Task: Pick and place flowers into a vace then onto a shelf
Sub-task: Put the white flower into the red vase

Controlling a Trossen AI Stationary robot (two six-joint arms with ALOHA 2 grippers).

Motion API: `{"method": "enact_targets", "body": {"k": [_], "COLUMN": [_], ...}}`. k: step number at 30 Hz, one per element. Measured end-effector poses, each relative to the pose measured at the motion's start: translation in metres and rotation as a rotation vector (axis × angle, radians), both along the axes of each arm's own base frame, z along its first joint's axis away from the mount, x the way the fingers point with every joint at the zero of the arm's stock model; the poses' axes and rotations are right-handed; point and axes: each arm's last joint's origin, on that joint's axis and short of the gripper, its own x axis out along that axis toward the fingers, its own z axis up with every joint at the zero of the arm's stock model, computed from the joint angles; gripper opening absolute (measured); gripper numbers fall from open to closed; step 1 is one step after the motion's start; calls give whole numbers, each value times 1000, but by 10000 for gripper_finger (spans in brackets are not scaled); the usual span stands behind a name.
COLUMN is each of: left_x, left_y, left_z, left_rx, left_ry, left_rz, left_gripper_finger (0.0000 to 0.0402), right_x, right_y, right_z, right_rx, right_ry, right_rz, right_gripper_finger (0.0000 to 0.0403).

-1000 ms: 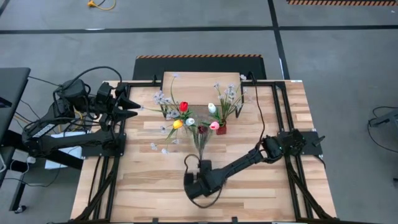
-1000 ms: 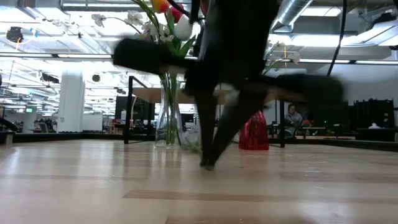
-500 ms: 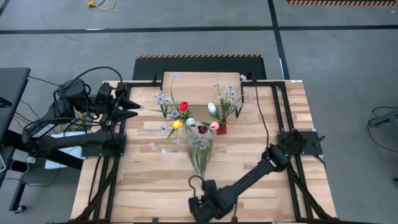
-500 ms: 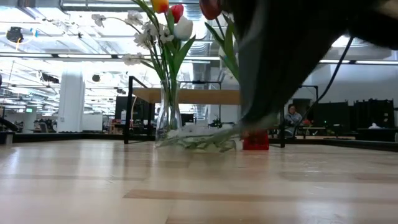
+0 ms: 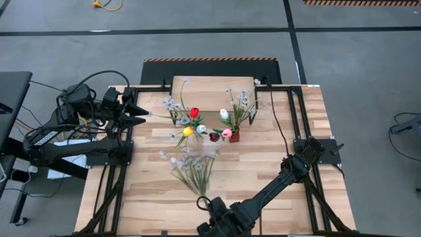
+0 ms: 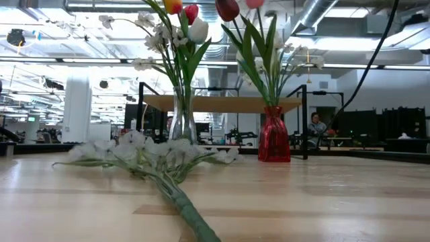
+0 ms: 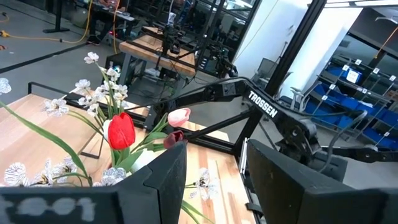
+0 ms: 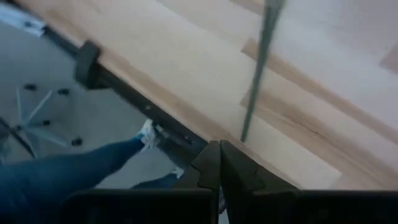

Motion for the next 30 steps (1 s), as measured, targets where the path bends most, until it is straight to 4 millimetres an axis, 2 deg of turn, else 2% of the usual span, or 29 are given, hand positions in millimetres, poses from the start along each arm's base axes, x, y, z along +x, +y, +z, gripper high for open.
{"method": "enact_targets", "body": {"k": [5,10,15,18,23,30], "left_x": [0,0,0,0,0,0], "left_y": [0,0,0,0,0,0], "left_z": [0,-1,-3,-5,-6,-7], "left_rx": [-7,-13,-22,-29,-34,-40], "left_ry": [1,11,31,45,58,71], "left_rz": [0,0,0,0,0,0], "left_gripper_finger": [157,157,157,157,157,157], "right_x": [-4,-6,1,10,24,37], "right_y": [-4,-10,-20,-29,-48,-61], "right_z": [14,10,4,6,6,-17], "right_rx": [17,-5,1,5,-18,-33], "right_ry": [6,67,96,70,45,23], "right_rz": [76,41,-49,-72,-80,-76], "right_gripper_finger": [0,0,7,33,103,183]}}
